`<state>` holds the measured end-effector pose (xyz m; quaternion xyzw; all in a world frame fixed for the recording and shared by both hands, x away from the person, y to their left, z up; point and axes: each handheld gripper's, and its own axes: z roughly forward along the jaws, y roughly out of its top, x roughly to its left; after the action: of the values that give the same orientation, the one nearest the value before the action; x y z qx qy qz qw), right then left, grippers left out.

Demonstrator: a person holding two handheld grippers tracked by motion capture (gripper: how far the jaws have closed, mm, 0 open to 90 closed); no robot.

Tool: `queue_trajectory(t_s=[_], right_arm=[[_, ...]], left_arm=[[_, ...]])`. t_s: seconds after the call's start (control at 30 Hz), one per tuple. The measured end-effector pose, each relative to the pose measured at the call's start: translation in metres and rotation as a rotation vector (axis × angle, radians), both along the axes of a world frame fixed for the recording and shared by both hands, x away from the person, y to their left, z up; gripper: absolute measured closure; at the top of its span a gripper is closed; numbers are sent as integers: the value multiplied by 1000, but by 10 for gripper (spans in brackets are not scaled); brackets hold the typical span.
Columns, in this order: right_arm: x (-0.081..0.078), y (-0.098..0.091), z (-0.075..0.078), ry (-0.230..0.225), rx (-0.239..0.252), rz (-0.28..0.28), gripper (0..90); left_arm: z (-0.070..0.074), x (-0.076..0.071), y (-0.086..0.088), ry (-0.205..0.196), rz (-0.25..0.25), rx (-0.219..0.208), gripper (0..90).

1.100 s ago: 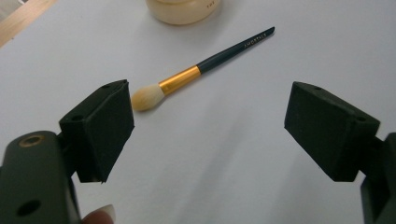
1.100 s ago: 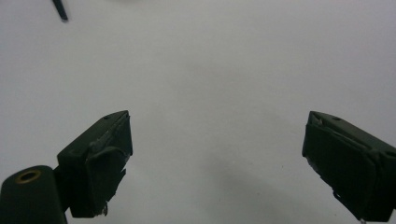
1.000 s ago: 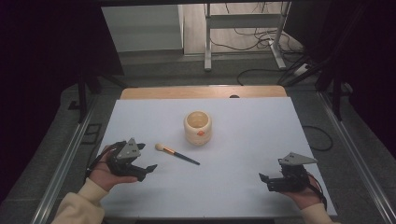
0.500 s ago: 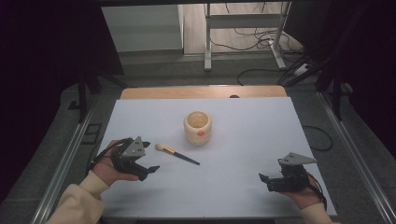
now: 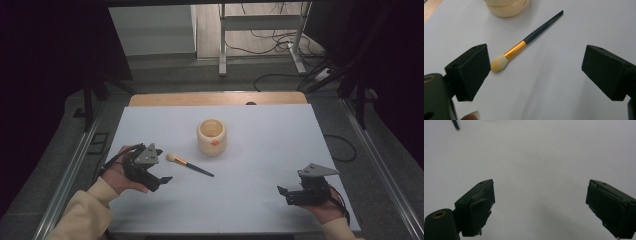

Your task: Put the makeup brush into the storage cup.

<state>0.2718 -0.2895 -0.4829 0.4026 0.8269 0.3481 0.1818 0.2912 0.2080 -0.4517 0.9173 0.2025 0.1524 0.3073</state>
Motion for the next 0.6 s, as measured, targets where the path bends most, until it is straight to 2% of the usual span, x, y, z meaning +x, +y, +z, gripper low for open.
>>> queue_trajectory(t_s=[0.07, 0.2, 0.37, 0.6], right_arm=[[0, 0, 0, 0, -1, 0, 86], [0, 0, 0, 1, -1, -1, 86], [0, 0, 0, 1, -2, 0, 87], [0, 0, -1, 5, -6, 1, 87]], left_arm=[[0, 1, -1, -1, -6, 10, 82], [-1, 6, -2, -9, 14, 20, 101], [1, 12, 0, -35, 28, 8, 125], [-1, 17, -2, -71, -19, 25, 123]])
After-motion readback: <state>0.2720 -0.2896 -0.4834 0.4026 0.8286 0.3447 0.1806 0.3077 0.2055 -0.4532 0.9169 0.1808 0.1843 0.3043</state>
